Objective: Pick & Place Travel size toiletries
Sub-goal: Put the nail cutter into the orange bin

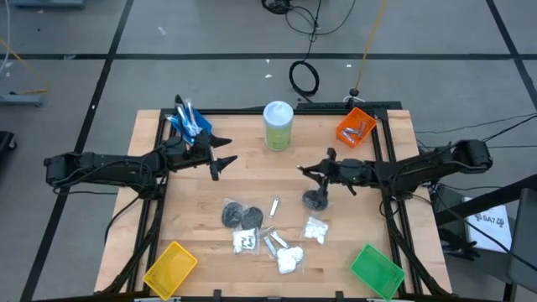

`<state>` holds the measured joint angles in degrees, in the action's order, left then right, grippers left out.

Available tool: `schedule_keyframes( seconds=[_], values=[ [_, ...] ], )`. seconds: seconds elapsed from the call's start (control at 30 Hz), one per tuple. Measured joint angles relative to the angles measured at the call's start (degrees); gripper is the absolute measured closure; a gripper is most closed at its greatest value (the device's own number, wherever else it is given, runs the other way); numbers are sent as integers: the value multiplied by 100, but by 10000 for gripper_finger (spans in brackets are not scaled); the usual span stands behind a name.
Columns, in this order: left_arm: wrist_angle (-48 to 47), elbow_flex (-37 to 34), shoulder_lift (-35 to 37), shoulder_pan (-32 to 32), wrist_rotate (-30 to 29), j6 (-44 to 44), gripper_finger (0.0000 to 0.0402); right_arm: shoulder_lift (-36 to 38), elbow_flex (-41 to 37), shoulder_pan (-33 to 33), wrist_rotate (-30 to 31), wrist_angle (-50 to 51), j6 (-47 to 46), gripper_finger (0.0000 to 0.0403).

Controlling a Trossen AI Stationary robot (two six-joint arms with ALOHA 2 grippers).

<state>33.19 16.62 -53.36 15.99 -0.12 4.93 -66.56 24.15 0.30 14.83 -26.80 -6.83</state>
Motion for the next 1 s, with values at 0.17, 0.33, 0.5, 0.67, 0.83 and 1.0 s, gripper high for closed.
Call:
schedule_keyframes(
  seconds=[0.17,0.33,0.5,0.67,0.83,1.0],
  values=[
    [-4,0,0,-1,0,0,80,159,-66,-73,403,11,-94,350],
    [-3,0,0,-1,0,0,80,211,-67,-180,730,49,-166,349],
    [-2,0,0,0,0,0,80,207,-67,-378,932,50,-297,349],
    [-2,0,0,0,0,0,80,207,-67,-644,938,47,-301,349],
    [-2,0,0,0,0,0,80,207,-64,-937,938,47,-300,349],
    [-2,0,0,0,0,0,80,207,-64,-1323,940,47,-300,349]
  ],
)
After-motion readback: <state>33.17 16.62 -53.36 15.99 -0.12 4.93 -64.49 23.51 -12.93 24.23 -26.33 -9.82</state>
